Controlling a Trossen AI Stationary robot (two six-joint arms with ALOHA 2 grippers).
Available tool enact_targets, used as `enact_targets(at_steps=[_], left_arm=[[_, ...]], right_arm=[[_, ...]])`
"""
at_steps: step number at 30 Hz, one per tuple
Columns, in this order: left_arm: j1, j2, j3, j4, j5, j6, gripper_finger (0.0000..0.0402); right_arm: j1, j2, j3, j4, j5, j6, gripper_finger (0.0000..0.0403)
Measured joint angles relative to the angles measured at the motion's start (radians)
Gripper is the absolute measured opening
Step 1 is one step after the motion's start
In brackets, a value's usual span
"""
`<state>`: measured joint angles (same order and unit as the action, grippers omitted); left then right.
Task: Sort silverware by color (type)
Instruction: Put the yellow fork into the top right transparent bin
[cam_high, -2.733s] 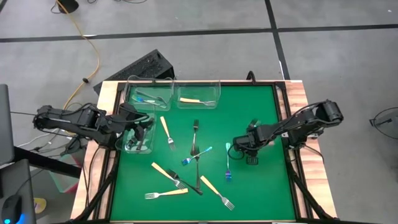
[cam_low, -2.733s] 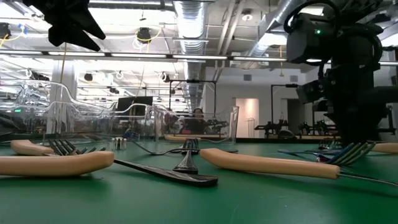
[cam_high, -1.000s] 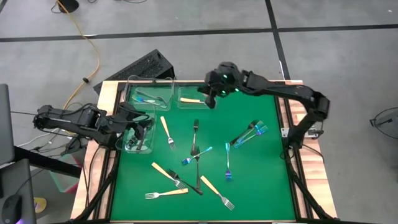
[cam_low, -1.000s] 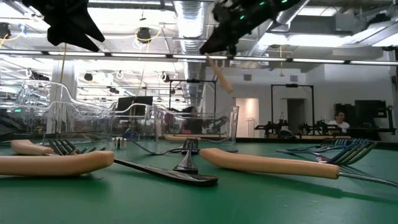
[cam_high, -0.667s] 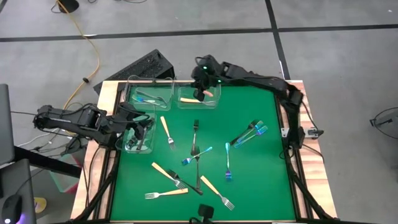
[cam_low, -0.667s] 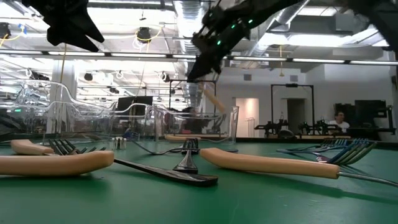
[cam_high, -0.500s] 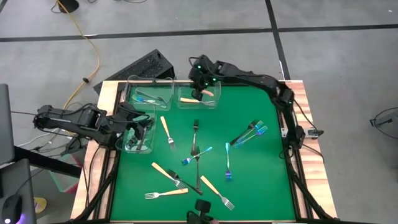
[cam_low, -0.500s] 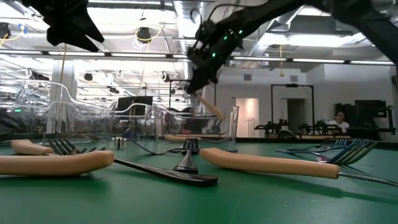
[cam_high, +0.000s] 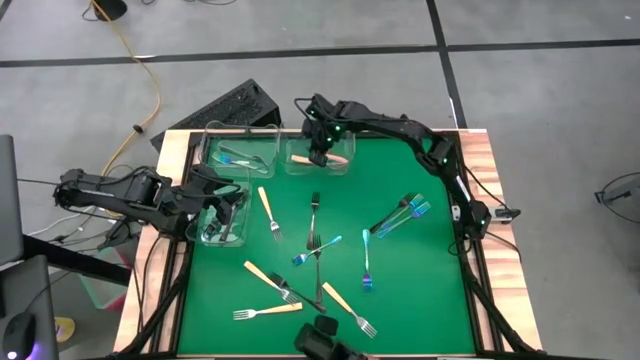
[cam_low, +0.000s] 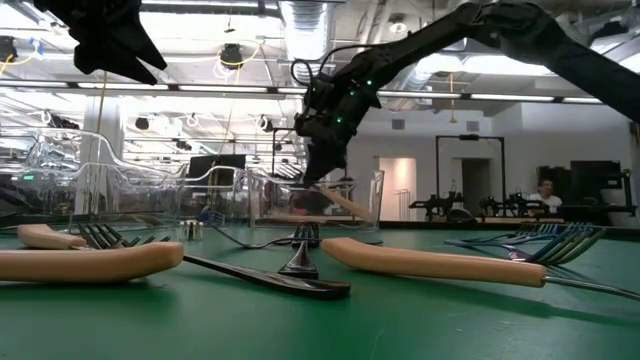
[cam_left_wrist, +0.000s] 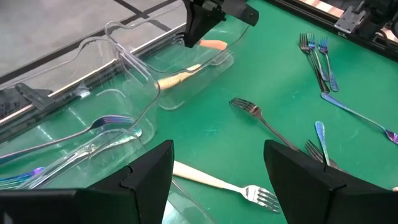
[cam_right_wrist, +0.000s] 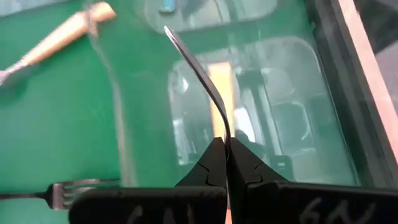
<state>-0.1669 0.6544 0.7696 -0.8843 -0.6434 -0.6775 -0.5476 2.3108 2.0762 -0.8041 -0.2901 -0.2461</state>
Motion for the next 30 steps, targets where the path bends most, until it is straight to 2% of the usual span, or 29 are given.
enact_targets(at_steps=[14, 17, 30], left_arm=[[0.0, 0.0, 0.0, -0.001, 0.0, -0.001, 0.0234], [0.0, 0.0, 0.0, -0.001, -0.002, 0.001, 0.0234], [0.0, 0.0, 0.0, -0.001, -0.018, 0.001, 0.0234]], right_arm=[[-0.031, 0.001, 0.001, -0.013, -0.007, -0.014, 0.0006], [-0.038, 0.001, 0.035, -0.038, -0.016, -0.025, 0.0006], [-0.051, 0.034, 0.057, 0.032, -0.054, -0.035, 0.0006]])
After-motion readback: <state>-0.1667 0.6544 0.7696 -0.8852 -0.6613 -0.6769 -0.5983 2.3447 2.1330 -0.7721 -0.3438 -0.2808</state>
